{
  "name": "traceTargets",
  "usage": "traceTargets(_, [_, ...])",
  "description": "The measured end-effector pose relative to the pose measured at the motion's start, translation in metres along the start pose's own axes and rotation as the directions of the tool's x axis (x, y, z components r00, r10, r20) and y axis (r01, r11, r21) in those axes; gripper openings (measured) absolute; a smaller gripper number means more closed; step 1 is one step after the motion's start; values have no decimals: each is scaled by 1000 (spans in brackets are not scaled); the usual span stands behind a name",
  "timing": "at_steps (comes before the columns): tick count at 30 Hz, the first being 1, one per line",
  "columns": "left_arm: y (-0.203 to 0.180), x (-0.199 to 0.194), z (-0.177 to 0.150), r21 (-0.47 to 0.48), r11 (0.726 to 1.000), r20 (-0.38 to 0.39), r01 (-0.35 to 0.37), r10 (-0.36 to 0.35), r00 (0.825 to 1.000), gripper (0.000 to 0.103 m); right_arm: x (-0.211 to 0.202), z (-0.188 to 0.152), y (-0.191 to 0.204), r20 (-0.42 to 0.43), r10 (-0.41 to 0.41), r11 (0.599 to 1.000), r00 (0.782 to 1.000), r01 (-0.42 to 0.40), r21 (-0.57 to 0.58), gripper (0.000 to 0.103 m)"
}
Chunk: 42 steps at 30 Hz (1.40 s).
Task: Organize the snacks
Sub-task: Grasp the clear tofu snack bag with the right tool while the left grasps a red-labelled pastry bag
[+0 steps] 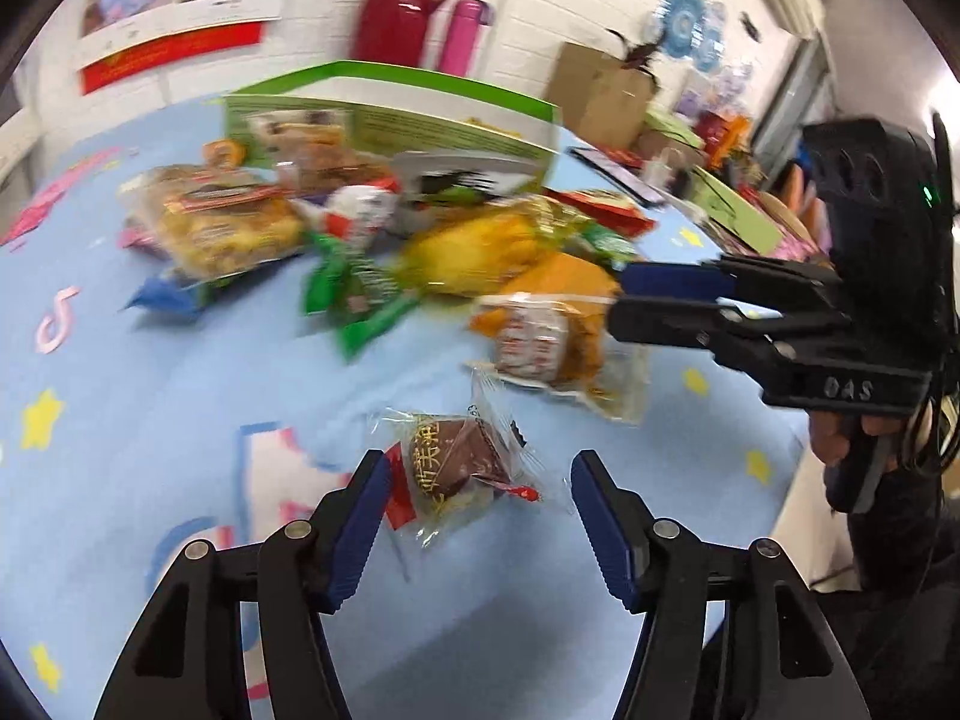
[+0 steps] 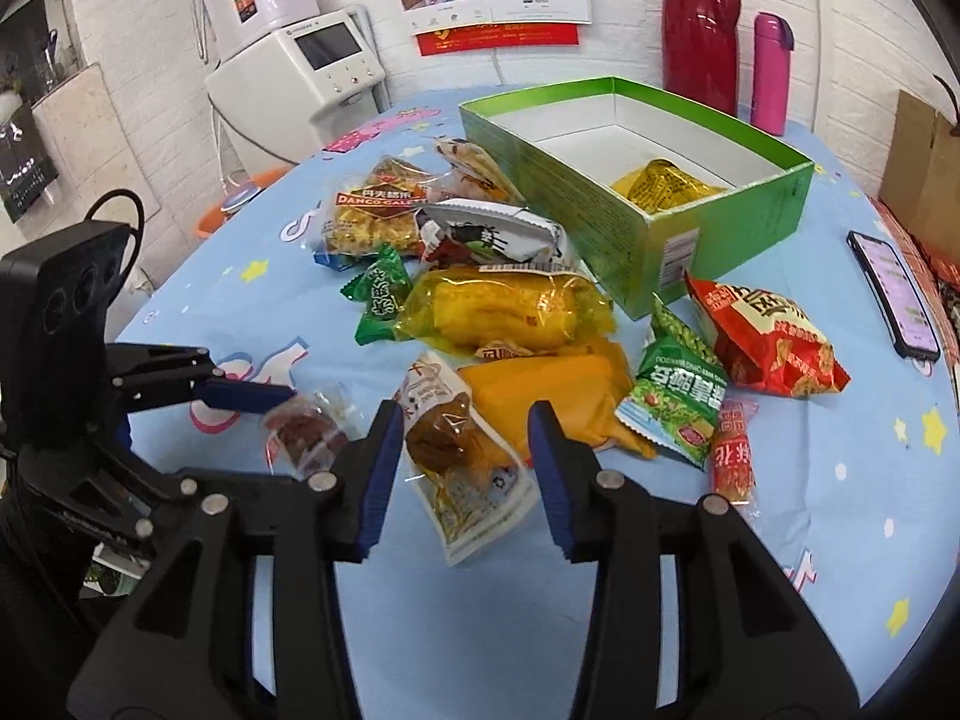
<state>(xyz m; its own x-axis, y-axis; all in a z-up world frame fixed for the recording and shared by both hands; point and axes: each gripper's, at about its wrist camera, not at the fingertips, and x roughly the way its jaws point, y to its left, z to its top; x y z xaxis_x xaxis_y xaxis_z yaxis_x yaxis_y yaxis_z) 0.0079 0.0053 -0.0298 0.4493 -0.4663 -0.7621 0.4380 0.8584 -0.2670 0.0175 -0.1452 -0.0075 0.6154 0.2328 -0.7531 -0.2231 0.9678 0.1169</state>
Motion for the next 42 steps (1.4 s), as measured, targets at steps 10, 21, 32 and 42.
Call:
traceTargets(10, [5, -4, -12, -59, 998, -6, -23, 22, 1000, 73, 40, 1, 26, -92, -29, 963, 995, 3, -271, 52])
traceTargets(21, [23, 10, -1, -133, 991, 6, 4, -3, 1000, 73, 40, -11, 24, -106, 114, 969, 988, -134, -210, 65])
traceTargets(32, [26, 16, 11, -164, 986, 35, 10, -4, 999, 75, 47, -23, 37, -125, 106, 957, 986, -135, -257, 72])
traceTargets(42, [14, 22, 12, -118, 992, 68, -50, 58, 996, 63, 46, -18, 33, -60, 65, 990, 996, -72, -123, 50])
